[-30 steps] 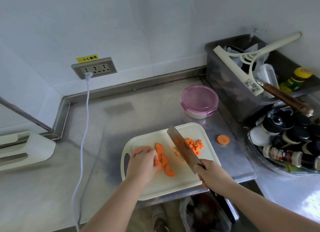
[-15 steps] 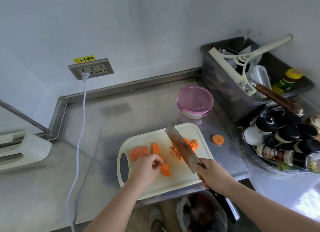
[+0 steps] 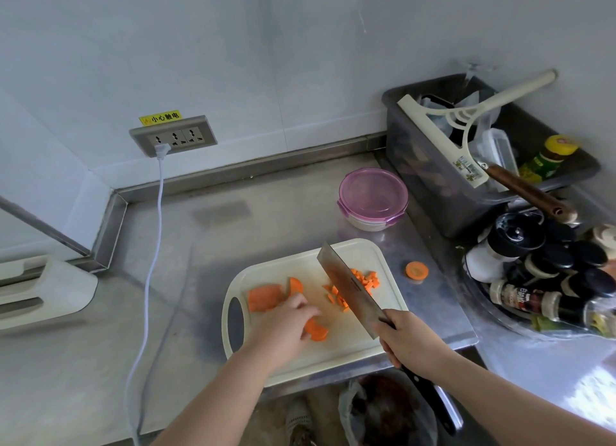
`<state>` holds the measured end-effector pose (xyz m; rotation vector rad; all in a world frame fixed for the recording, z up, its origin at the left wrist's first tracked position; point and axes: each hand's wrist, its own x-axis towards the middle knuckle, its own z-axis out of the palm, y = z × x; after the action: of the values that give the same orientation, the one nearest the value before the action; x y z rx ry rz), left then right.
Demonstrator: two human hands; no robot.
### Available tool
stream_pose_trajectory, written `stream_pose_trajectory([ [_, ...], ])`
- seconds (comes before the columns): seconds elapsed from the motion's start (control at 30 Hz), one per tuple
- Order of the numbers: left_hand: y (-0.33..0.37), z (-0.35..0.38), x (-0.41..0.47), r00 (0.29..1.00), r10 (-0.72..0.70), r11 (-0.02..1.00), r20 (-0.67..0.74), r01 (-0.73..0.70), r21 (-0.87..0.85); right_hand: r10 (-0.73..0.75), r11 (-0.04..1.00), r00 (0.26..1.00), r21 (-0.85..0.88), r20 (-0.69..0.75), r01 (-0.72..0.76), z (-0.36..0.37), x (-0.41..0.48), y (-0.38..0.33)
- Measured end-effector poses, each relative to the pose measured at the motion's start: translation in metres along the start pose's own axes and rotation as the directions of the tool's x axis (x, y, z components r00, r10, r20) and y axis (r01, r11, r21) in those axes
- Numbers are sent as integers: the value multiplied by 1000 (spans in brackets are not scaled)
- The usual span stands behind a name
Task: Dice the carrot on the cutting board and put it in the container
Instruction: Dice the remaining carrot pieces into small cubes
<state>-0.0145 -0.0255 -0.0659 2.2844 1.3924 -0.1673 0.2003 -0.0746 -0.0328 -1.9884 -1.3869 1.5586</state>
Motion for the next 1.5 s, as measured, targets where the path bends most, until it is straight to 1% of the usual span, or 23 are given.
stream_pose_trajectory([
  [0.07,5,3,0,998,34,995,54,-39,92,2,1000,1000,1,5,-2,0,-1,1],
  [0.17,11,3,4,999,32,989,38,-37,142,4,1000,1000,2,7,-4,-1,0,1],
  [0.23,13,3,6,994,104,979,38,-109,172,4,1000,1000,1,12,-4,-2,-1,1],
  [0.37,22,-4,6,973,205,893,103,-229,386,4,1000,1000,-16,12,-4,-2,-3,1],
  [0.43,22,-5,9,970,208,870,127,-243,430,0,1000,1000,-27,10,1,-2,-4,0],
  [0.53,24,-3,13,957,259,845,128,-289,450,4,999,1000,-37,12,-4,-2,-4,0],
  [0.67,26,1,16,964,255,870,74,-262,418,14,1000,1000,-16,10,-14,-2,-4,0],
  [0.73,24,1,14,972,233,909,11,-222,354,7,1000,1000,-21,4,-7,-3,-5,-2],
  [0.8,14,-5,15,988,126,971,-90,-104,217,-1,1000,1000,-28,1,1,-4,-6,-4],
  [0.87,-2,-15,23,989,-20,991,-144,38,129,0,1000,1000,-30,7,1,-5,-6,-6],
  [0.9,-11,-18,29,988,-60,986,-144,81,145,1,999,1000,-33,9,-1,-5,-6,-6],
  [0.93,-16,-22,34,991,-61,976,-121,84,201,2,999,1000,-34,9,-2,-5,-6,-6],
  [1.0,-17,-29,42,999,-8,928,-38,22,373,4,999,1000,-33,10,-4,-5,-5,-6],
  [1.03,-15,-31,45,1000,-6,906,-5,8,424,5,999,1000,-32,9,-5,-5,-6,-6],
  [1.1,-12,-33,50,999,-17,877,34,-2,481,11,1000,1000,-23,11,-10,-5,-6,-5],
  [1.17,-11,-35,54,998,35,833,56,-60,550,18,1000,1000,-18,19,-18,-6,-6,-4],
  [1.23,-13,-36,56,997,60,807,53,-80,585,23,1000,1000,-19,17,-23,-6,-6,-3],
  [1.33,-17,-42,54,998,54,839,22,-58,542,19,1000,1000,-16,9,-19,-7,-6,-4],
  [1.37,-18,-44,51,999,41,871,3,-37,489,17,1000,1000,-23,8,-16,-7,-7,-5],
  [1.4,-18,-44,47,999,13,919,-38,3,395,13,999,1000,-39,9,-13,-6,-7,-5],
  [1.43,-18,-43,42,994,-51,965,-92,73,252,9,998,1000,-58,12,-8,-4,-8,-5],
  [1.47,-16,-42,37,982,-138,987,-127,148,68,5,997,1000,-72,19,-3,-2,-8,-4],
  [1.5,-11,-37,31,964,-236,967,-126,221,-124,3,997,1000,-76,26,-1,0,-8,-4],
])
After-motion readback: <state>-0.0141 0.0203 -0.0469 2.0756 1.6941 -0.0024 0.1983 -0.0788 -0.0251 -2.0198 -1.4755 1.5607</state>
